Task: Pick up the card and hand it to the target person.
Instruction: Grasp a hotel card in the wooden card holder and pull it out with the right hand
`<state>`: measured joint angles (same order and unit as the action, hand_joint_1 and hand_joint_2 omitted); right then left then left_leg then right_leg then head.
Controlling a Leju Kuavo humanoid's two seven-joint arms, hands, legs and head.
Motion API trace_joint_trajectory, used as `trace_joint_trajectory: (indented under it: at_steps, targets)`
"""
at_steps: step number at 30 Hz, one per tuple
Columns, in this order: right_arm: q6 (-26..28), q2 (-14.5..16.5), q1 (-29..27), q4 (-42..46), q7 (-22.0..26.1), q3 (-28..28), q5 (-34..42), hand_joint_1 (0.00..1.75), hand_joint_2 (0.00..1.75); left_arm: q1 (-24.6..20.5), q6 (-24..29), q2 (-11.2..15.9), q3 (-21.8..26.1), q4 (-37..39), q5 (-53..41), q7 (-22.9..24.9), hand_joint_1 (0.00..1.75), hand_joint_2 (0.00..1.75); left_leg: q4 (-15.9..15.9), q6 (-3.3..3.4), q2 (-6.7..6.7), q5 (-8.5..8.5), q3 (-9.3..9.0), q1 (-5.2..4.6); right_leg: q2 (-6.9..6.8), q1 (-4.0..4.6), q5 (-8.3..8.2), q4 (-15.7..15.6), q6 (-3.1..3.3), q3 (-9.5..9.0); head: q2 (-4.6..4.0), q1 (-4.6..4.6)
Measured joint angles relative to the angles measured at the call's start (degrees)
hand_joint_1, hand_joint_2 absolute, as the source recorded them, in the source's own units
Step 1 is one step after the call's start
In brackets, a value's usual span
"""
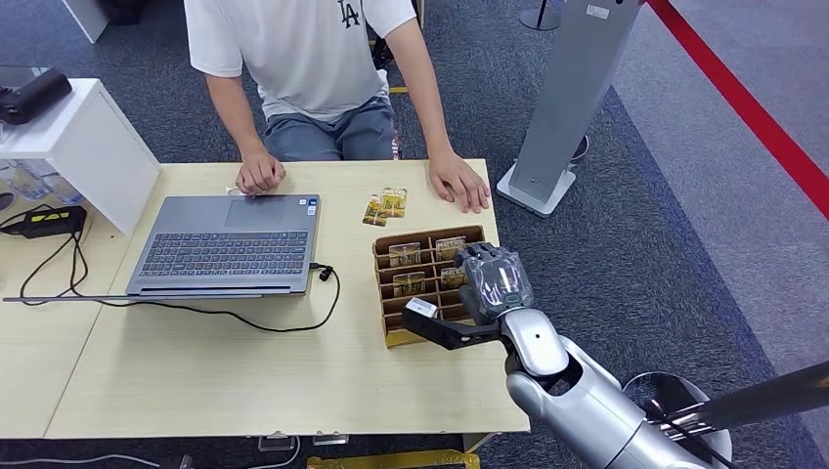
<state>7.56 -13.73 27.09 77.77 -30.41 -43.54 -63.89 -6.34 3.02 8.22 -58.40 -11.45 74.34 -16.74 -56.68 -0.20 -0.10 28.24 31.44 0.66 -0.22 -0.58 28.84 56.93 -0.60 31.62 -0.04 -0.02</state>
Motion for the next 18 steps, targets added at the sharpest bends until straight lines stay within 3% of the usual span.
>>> trace_joint_trajectory:
  at_steps: [4, 8, 11, 13, 18]
  targets:
    - [0.0, 0.0, -0.1, 0.7, -0.1, -0.4, 0.0, 1.16, 1.75, 0.0, 0.0, 0.0, 0.0, 0.0, 0.0, 0.0, 0.00, 0.00, 0.0, 0.00, 0.00, 0.00, 0.00, 0.00, 0.00, 0.00, 0.00, 0.0, 0.00, 0.00, 0.00, 0.00]
    - [0.0, 0.0, -0.2, 0.9, -0.1, -0.6, 0.0, 0.67, 1.75, 0.0, 0.0, 0.0, 0.0, 0.0, 0.0, 0.0, 0.00, 0.00, 0.0, 0.00, 0.00, 0.00, 0.00, 0.00, 0.00, 0.00, 0.00, 0.0, 0.00, 0.00, 0.00, -0.01]
    - [-0.1, 0.0, -0.3, 1.2, -0.1, -0.6, 0.0, 0.41, 1.75, 0.1, 0.0, 0.0, 0.0, 0.0, 0.0, 0.0, 0.00, 0.00, 0.0, 0.00, 0.00, 0.00, 0.00, 0.00, 0.00, 0.00, 0.00, 0.0, 0.00, 0.00, 0.00, -0.02]
    - [-0.2, 0.0, -0.4, 1.3, -0.1, -0.6, 0.1, 0.32, 1.75, 0.1, 0.0, 0.0, 0.0, 0.0, 0.0, 0.0, 0.00, 0.00, 0.0, 0.00, 0.00, 0.00, 0.00, 0.00, 0.00, 0.00, 0.00, 0.0, 0.00, 0.00, 0.00, -0.02]
    - [-0.1, 0.0, -0.6, 1.3, -0.1, -0.6, 0.2, 0.32, 1.75, 0.1, 0.0, 0.0, 0.0, 0.0, 0.0, 0.0, 0.00, 0.00, 0.0, 0.00, 0.00, 0.00, 0.00, 0.00, 0.00, 0.00, 0.00, 0.0, 0.00, 0.00, 0.00, -0.02]
